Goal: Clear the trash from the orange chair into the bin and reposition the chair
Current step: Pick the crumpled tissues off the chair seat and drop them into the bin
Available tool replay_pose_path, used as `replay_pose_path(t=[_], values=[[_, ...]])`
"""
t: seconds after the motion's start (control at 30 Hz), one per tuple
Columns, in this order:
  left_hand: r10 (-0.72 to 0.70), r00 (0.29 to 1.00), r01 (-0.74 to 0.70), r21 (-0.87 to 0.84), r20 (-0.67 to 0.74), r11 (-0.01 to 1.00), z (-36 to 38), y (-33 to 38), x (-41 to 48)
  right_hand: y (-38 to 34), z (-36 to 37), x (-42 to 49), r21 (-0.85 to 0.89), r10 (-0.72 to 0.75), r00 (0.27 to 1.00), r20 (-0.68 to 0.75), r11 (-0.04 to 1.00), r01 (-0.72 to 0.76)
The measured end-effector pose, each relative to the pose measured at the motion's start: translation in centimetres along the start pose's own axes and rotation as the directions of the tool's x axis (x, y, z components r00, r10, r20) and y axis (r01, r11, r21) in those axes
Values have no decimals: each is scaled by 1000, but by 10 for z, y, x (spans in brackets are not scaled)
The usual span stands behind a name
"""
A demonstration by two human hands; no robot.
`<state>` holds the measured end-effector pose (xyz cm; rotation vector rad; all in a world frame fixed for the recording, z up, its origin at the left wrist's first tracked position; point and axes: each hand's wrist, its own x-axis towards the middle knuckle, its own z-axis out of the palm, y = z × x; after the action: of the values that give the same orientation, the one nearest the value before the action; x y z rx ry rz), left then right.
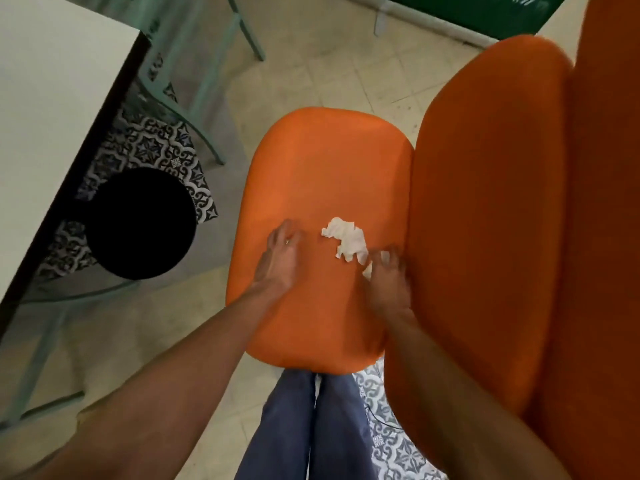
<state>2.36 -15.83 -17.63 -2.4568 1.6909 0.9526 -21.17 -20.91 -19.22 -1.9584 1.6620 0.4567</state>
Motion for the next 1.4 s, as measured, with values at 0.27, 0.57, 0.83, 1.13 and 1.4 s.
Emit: replay_pose_path(t=[0.27,0.57,0.83,1.13,1.4], values=[[84,995,-81,71,-48,994,58,-18,5,7,40,-16,54,-52,998,-38,997,54],[-18,999,16,-44,-52,999,15,3,-54,-27,-8,-56,75,-43,998,-42,996,46],[-249,961,196,-334,-123,922,-94,21,-147,-91,-122,-135,146,-167,973,-161,971,191],[-492,794,248,-547,-358,799,-189,32,-281,-147,-206,-225,312,-296,922,-248,877,366],[-572,646,108,-682,-506,724,-193,20,-378,-197,-215,-280,289,-596,765,-243,708,644]])
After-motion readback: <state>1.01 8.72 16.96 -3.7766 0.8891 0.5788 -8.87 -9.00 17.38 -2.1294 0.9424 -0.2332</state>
